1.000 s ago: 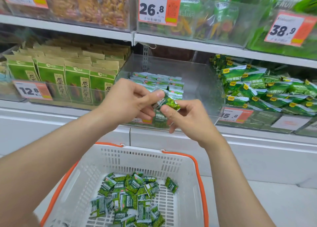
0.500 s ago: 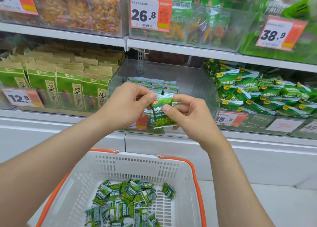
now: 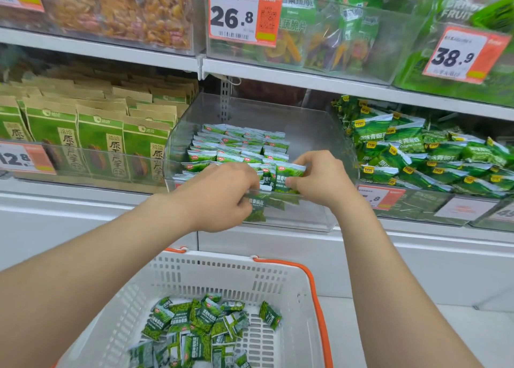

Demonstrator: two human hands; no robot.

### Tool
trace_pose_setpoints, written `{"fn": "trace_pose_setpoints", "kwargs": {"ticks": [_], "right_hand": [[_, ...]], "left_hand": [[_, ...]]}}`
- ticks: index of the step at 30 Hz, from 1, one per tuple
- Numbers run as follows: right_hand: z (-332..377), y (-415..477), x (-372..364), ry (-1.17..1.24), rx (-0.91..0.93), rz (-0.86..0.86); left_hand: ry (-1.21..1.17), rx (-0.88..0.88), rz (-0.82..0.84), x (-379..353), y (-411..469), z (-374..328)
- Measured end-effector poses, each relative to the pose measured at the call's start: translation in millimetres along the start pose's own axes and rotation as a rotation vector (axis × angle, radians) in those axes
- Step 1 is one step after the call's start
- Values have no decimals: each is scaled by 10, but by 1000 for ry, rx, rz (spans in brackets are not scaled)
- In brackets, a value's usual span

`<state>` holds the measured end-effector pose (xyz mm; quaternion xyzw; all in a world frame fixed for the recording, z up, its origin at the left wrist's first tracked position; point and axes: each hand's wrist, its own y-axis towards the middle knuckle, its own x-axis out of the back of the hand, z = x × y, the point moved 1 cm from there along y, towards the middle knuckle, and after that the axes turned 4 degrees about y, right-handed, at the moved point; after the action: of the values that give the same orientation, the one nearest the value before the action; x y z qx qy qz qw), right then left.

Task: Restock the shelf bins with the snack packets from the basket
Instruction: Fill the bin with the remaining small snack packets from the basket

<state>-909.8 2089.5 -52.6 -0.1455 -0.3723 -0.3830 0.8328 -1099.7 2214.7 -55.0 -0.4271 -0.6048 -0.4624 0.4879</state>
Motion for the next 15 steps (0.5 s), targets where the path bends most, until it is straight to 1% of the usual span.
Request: {"fn": "trace_pose_setpoints", "kwargs": {"ticks": [3,4,7,11,13,15], "right_hand": [[30,88,2,-12,-131,145],[37,116,-6,-43,-147,166],[72,167,-61,-79,-130,168],[136,185,-148,-6,-107,145],[171,176,-168,-67,-128,151],[195,135,-158,-123,-203,141]], "left_hand": [[112,-14,34,-43,34,21],[135,-18,43,-50,44,24],[162,-21,56,-42,58,39],[207,-12,19,-41,46,93],[204,-13,15,-62,36,100],[186,-24,8,-81,26,87]]}}
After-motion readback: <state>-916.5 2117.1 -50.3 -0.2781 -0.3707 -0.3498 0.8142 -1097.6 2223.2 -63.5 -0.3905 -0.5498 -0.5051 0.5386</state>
